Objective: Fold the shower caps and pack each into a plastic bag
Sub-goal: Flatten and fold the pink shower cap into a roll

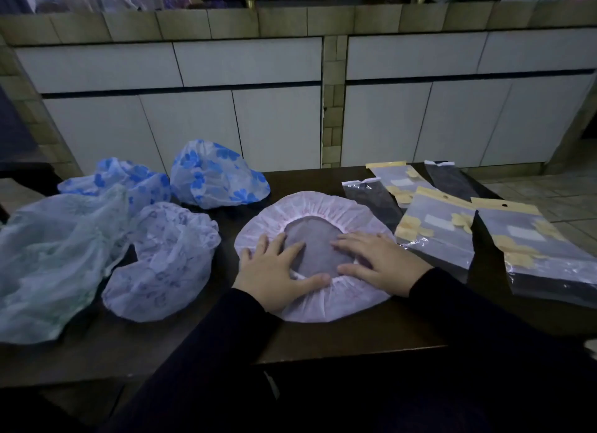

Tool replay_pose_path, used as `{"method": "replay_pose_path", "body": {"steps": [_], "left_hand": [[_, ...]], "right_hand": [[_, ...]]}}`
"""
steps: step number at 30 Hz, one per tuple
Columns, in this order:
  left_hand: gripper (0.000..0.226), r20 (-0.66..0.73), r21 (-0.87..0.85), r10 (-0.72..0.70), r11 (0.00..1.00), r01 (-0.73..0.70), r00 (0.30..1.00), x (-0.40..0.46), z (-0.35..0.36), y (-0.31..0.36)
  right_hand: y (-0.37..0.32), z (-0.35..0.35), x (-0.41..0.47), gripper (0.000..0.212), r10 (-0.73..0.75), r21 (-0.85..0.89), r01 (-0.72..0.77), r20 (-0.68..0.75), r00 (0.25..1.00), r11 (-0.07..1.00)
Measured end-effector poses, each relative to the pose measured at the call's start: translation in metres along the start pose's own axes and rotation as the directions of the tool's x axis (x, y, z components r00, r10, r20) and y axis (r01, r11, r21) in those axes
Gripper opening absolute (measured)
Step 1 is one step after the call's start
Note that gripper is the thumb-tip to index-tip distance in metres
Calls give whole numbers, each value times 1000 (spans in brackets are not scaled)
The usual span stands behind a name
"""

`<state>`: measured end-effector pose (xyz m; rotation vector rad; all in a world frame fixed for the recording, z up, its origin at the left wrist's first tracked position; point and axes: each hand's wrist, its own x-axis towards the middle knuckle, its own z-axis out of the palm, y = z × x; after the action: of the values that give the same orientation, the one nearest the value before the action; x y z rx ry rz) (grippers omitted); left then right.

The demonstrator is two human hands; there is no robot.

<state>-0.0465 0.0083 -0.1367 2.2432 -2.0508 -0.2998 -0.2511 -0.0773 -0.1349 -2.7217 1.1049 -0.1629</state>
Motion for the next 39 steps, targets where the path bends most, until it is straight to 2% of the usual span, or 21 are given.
{"method": "replay_pose_path", "body": {"steps": [4, 6, 10, 13, 15, 17, 20, 23, 26, 29, 31, 34, 36, 39], "left_hand": [[72, -101, -110, 21, 993, -32, 995, -2, -6, -2], [58, -160, -220, 1, 975, -37, 987, -2, -5, -6], [34, -196, -493, -154, 869, 39, 968, -2, -7, -7], [24, -218, -505, -223, 859, 86, 950, 1, -8, -6], [25, -231, -496, -216, 865, 76, 949, 2, -7, -6], [34, -240, -473, -193, 879, 59, 951, 4, -5, -8], [55, -266, -560, -157, 828, -20, 951, 1, -7, -6], [59, -371, -697, -122, 691, -189, 921, -4, -8, -7], [47, -452, -699, -12, 626, -346, 892, -7, -10, -11], [17, -504, -680, -61, 643, -352, 862, -5, -15, -7], [11, -526, -677, -124, 660, -326, 841, 0, -16, -8], [17, -486, -698, -177, 668, -258, 856, 12, -16, -13], [21, -436, -697, -222, 696, -171, 872, 21, -17, -15], [17, -370, -667, -219, 739, -94, 903, 31, -18, -15]], "right_hand": [[-3, -7, -11, 35, -66, 177, 94, -161, 985, 980], [0, -10, -18, 37, -88, 229, 141, -228, 970, 963], [4, -9, -19, 45, -88, 305, 129, -144, 986, 943], [4, -12, -19, 50, -92, 351, 118, -91, 992, 929], [6, -12, -20, 51, -103, 344, 115, -53, 993, 932], [10, -9, -18, 35, -96, 355, 123, -95, 991, 927], [9, -5, -13, 10, 54, 465, 79, -266, 962, 882], [-2, -7, -2, 15, 253, 557, 18, -406, 878, 830], [-9, -19, 17, 22, 459, 660, -95, -405, 791, 746], [-6, -35, 32, 27, 534, 718, -102, -406, 742, 688], [0, -42, 34, 32, 477, 728, -29, -419, 773, 685], [10, -44, 24, 28, 300, 727, 80, -378, 876, 682], [14, -41, 20, 30, 255, 701, 53, -327, 910, 711], [12, -36, 23, 22, 350, 625, -80, -322, 880, 776]]}}
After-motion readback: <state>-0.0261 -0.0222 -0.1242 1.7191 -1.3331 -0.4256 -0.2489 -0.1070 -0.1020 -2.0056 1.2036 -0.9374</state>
